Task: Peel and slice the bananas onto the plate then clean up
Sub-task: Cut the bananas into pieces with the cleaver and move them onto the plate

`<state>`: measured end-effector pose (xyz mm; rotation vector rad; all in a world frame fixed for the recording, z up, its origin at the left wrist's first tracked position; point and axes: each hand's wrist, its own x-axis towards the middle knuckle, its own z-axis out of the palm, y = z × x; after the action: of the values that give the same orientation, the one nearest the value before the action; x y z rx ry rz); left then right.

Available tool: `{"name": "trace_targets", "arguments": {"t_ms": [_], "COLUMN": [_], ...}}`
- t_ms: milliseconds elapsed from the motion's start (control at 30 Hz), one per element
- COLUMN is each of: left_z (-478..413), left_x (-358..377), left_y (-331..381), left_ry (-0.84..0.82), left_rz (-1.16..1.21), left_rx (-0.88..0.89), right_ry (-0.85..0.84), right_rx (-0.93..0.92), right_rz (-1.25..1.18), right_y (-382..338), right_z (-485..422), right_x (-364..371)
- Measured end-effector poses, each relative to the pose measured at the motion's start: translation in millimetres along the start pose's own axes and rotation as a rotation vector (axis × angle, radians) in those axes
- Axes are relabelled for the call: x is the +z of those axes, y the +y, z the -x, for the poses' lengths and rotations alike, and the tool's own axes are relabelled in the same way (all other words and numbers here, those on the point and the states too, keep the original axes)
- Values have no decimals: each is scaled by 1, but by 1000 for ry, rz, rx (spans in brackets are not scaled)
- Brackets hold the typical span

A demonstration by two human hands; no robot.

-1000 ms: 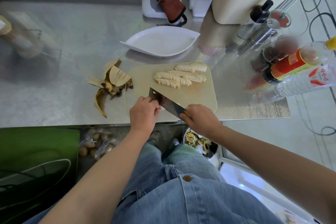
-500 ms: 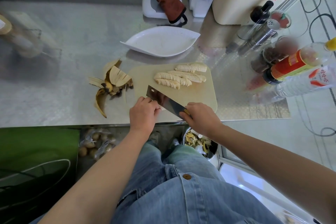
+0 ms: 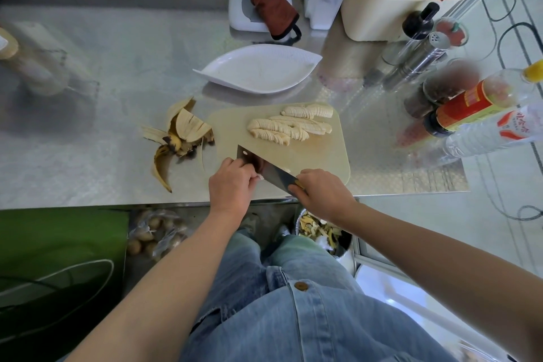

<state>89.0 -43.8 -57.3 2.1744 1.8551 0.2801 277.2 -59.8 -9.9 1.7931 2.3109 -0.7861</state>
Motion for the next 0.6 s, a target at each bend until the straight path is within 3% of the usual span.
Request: {"name": "trace_targets", "arguments": {"t_ms": [600], "left_z": [1], "left_x": [0], "left_y": [1], "left_ry": [17], "left_rz": [11], "left_rx": [1], "right_ry": [28], "right_rx": [-23], "right_rz": [-2], "right_y": [1], "right_z": [0], "right_x": [-4]}}
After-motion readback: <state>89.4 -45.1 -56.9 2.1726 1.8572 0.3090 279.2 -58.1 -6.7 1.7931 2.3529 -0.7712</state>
